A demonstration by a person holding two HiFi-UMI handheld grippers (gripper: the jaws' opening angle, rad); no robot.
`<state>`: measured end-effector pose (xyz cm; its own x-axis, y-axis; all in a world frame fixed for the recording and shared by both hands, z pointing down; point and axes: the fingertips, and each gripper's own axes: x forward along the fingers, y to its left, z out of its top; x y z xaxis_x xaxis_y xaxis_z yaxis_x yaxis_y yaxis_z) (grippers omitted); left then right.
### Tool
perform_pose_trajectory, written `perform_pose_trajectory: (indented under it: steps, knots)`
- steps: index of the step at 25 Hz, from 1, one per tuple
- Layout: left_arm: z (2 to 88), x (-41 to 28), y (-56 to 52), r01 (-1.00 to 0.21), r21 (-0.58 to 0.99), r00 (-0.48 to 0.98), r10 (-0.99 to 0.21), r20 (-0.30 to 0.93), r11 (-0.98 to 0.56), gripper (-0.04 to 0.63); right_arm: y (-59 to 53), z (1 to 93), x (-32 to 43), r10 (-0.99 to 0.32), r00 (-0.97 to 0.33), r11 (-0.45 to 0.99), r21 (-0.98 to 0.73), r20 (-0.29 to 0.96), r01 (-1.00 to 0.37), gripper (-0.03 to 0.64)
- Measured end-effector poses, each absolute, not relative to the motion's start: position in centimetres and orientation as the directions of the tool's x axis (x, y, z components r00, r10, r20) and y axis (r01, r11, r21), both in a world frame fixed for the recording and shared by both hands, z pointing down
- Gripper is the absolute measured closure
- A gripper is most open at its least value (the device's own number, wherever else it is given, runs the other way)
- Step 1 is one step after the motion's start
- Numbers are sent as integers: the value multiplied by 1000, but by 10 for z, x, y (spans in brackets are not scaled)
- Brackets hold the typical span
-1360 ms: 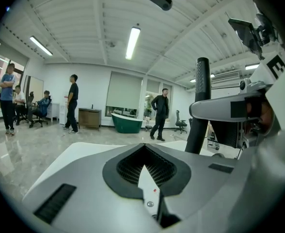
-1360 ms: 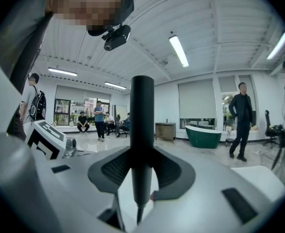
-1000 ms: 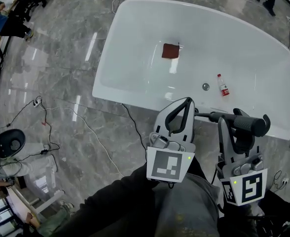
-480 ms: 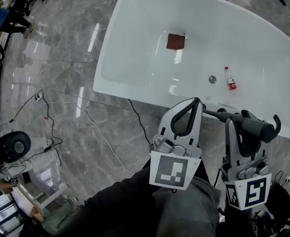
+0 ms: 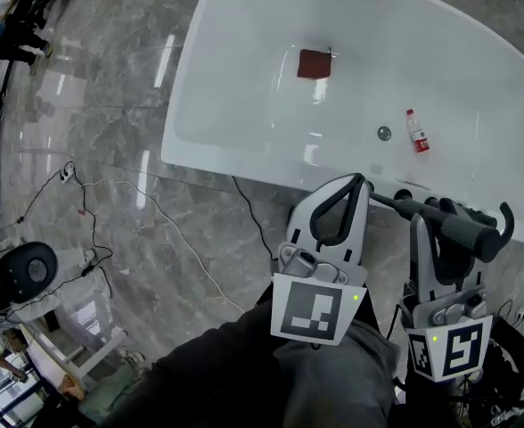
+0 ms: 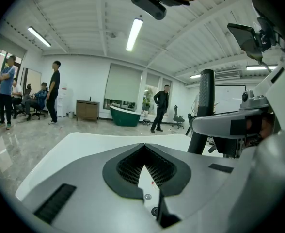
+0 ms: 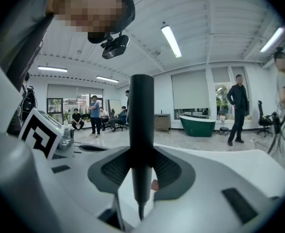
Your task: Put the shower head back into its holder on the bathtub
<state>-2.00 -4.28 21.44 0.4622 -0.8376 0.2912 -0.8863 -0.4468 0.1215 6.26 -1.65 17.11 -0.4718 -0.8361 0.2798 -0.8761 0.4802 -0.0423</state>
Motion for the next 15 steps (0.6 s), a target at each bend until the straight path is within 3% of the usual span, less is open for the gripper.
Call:
perform_pose_trajectory:
  steps: [15]
  knots:
    - [237, -16, -45, -873, 126, 485, -807, 338, -472, 592, -23, 200, 65, -833, -455, 461, -58, 315, -885, 474]
